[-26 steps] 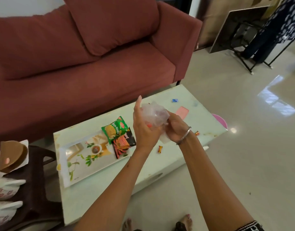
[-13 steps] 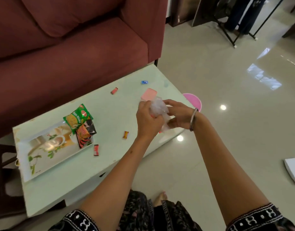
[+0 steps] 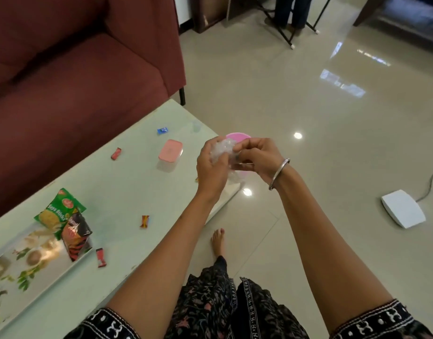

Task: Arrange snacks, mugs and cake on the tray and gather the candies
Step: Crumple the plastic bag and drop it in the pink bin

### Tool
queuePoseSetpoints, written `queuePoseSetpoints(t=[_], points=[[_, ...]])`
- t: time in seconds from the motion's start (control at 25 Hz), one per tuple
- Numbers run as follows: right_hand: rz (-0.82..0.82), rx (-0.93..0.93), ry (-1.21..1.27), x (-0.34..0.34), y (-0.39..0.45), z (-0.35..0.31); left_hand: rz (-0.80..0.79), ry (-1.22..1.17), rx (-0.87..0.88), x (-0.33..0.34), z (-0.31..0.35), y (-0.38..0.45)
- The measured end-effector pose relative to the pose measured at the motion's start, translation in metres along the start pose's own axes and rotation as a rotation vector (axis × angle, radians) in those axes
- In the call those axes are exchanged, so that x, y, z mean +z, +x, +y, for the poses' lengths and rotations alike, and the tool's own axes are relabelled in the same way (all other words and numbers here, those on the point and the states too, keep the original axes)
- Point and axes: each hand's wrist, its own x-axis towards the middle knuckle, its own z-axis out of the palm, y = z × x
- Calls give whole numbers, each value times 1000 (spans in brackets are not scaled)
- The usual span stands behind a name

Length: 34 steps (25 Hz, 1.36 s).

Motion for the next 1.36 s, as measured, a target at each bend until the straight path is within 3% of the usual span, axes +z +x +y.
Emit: queuePoseSetpoints(t=[0.16,0.28,0.4,0.52,0.56,0.68,0.8,0.88,1.0,1.12,1.2,1.36], points=[[64,66,140,-27,31,-6,-2,23,-63,29,-11,46],[163,241,134,-48,71,-4,19,100,-69,47,-16,96],[25,436,175,-57,111,-11,39,316,92,62,-23,132],[9,367,245,-63,153,-16,-26,552,99,73,-44,159],[29,336,192,-66,169,-16,-59,504,-7,79,-47,169],[147,282,-42,-72,203,-12,-110,-96,-333,96,-43,199],[240,115,-487,-77,237,-3,-72,-380,-455,105,-51,238],[275,40,-636,-84,263,3,-74,-465,-524,109,-57,258],[268,-11,-617,-100,302,14,-44,-462,-639,116,-71,288],[263,-101,-779,-115,339,43,60,-243,-709,119,-94,325],[236,-68,-854,-125,371,72,151,-87,-691,117,-115,351],[184,-19,-961,-141,427,147,251,-4,-618,109,-169,391]])
